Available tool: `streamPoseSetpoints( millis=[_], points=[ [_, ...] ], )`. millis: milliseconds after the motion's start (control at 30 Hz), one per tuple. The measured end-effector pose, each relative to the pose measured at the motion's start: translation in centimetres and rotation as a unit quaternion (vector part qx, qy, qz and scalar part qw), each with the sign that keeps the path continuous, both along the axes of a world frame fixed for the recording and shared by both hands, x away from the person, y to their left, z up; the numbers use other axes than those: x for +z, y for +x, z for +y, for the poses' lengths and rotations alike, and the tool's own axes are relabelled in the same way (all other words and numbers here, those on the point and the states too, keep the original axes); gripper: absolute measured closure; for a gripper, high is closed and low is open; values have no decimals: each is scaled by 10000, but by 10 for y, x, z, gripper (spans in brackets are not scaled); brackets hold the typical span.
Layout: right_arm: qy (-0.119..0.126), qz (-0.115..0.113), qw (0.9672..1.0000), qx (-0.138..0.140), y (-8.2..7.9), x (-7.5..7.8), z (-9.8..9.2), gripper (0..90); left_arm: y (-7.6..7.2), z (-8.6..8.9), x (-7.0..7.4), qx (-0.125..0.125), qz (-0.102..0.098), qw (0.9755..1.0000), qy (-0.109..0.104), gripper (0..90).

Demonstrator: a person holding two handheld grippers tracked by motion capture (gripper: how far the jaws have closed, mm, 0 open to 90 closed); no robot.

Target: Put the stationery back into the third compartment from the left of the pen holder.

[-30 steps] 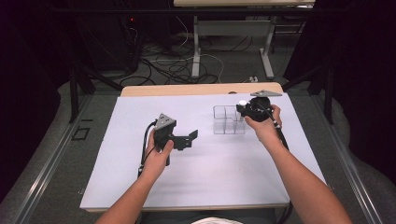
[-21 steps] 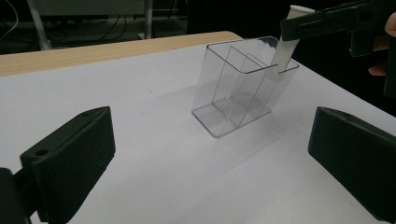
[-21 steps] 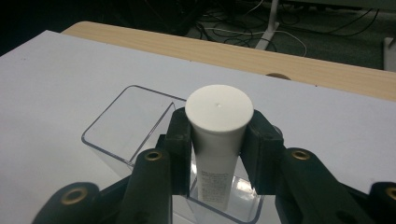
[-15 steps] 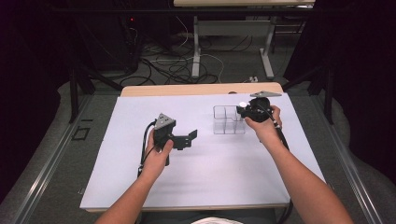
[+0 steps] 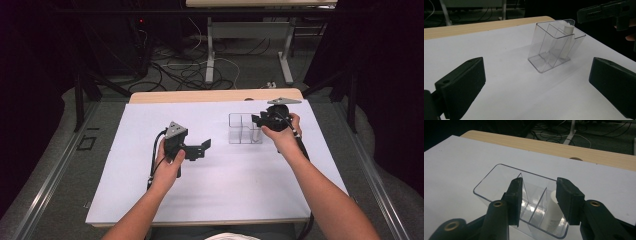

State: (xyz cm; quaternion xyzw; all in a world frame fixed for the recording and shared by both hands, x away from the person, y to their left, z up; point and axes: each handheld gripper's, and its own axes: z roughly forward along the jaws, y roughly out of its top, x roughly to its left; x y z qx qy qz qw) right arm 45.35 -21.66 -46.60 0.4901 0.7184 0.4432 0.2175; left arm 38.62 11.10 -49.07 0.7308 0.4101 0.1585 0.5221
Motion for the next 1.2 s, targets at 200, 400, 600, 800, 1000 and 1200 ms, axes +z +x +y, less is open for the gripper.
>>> streamPoseSetpoints(
  millis=[200,400,600,800,1000,1200],
  points=[
    [-20,-101,9999,106,-3,4,-2,450,0,1,0,1,-17,10000,25,10],
    [-41,-408,9986,322,-14,14,-1,404,-1,3,0,43,5,10000,41,10],
    [58,-439,9984,354,-27,22,2,331,-2,4,0,96,25,9999,20,10],
    [14,-610,9969,493,-42,26,3,261,-2,7,0,119,18,9999,66,10],
    [10,-688,9961,557,-56,24,0,208,-4,10,2,149,65,9998,75,10],
    [31,-719,9959,542,-70,18,-8,161,-6,15,5,144,77,9998,61,10]
  ],
)
